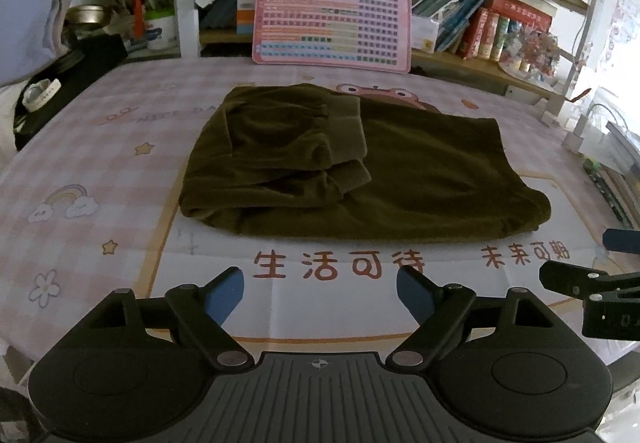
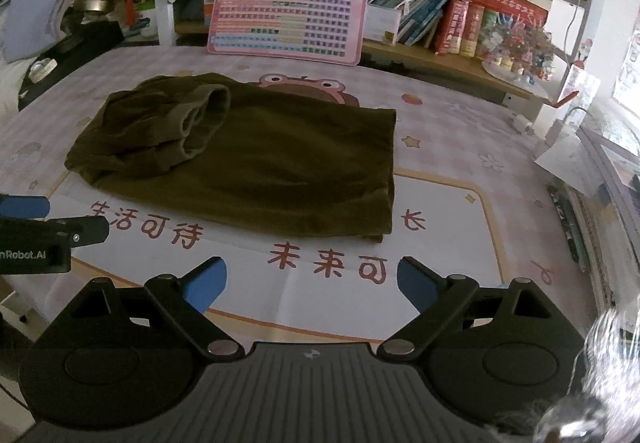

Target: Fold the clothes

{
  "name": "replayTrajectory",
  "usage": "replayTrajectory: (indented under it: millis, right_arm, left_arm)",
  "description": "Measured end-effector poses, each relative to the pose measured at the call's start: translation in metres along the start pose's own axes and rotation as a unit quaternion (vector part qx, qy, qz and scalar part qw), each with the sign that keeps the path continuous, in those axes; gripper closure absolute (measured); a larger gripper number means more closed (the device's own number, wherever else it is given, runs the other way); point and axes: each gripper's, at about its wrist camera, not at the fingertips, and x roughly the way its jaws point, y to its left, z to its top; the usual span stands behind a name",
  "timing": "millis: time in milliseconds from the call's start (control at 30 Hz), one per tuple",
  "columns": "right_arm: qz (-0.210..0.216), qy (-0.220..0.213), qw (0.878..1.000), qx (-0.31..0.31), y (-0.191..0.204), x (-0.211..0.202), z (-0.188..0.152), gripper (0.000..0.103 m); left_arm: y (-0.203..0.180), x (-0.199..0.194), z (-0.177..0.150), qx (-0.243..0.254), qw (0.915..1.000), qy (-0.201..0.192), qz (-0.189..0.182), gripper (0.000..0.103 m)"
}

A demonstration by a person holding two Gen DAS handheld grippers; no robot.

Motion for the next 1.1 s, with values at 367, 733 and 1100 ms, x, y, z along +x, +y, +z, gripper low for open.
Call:
replayTrajectory:
  millis: [367,733,1100]
  right_arm:
    - [0.040,0.003,0.999,0.022,-0.048,0.027,0.010,0.011]
    - [0.153,0.042,0.985,0.065,-0.115,0.070,0.034,0.014]
    - [0.249,0.168,0.908,0.291,-0.181,0.121,0.041,0.054]
  left_arm:
    - [-0.038,0.019,0.014,-0.006,0.9991,0.012,0.039,0.017]
    - [-0.071,0.034,0.022,-0.060,0.9949,0.047,0.067,0.017]
    - [-0.102,0.024,0.031,-0.048,0.9952,0.016,0.084,0.017]
